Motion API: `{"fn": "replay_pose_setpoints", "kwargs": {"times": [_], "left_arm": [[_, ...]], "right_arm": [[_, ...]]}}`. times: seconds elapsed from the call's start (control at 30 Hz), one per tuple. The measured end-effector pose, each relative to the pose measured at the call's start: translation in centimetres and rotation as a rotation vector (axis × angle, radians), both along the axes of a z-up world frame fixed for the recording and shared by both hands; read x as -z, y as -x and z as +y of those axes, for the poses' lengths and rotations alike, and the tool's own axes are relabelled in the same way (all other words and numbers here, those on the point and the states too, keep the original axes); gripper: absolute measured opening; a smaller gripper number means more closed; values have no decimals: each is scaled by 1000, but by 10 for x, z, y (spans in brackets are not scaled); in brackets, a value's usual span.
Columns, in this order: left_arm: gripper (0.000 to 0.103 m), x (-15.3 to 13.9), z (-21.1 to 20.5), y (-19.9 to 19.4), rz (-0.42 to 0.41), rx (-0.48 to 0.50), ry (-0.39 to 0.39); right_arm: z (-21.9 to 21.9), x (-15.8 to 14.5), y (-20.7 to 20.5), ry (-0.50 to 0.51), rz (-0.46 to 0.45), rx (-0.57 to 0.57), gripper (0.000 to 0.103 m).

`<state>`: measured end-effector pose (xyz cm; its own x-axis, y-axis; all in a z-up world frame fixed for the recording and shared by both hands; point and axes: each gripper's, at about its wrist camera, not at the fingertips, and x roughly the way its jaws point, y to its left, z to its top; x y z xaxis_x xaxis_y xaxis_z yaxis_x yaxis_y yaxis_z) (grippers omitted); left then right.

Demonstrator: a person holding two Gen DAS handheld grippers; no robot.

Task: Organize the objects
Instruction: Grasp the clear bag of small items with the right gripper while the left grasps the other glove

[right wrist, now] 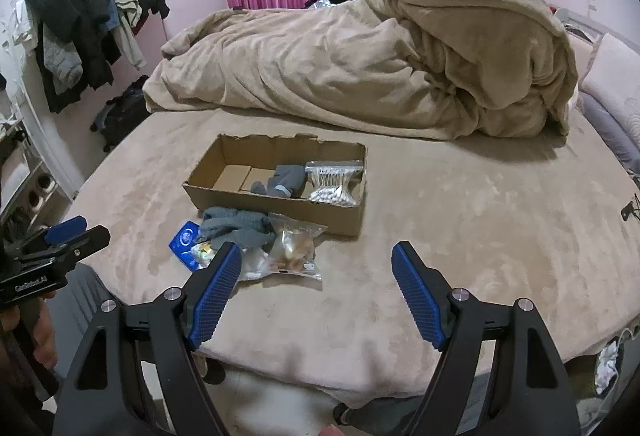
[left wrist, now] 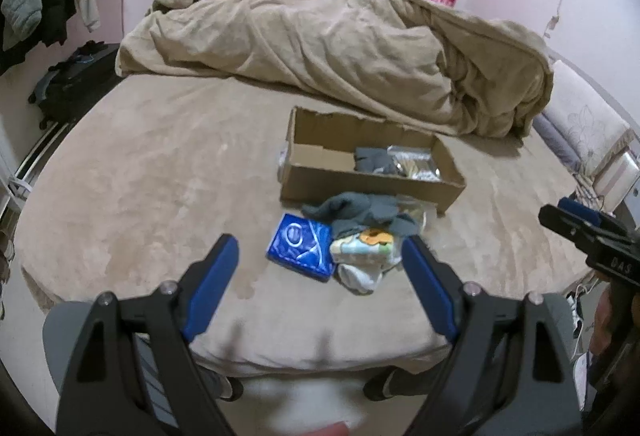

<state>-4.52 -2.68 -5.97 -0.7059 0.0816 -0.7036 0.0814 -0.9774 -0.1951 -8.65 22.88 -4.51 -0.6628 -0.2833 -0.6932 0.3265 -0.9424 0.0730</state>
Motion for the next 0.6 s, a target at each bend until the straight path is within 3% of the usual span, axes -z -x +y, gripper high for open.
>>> {"fn": "replay_pose_setpoints", "kwargs": {"times": [0.23, 0.6], "left_arm": [[85, 33, 4, 37, -50, 55, -1], [85, 62, 14, 87, -84, 129, -2]], "right_arm": [[-13, 34, 24, -7, -51, -12, 80], [-27, 70, 56, -32, -115, -29, 80]]}}
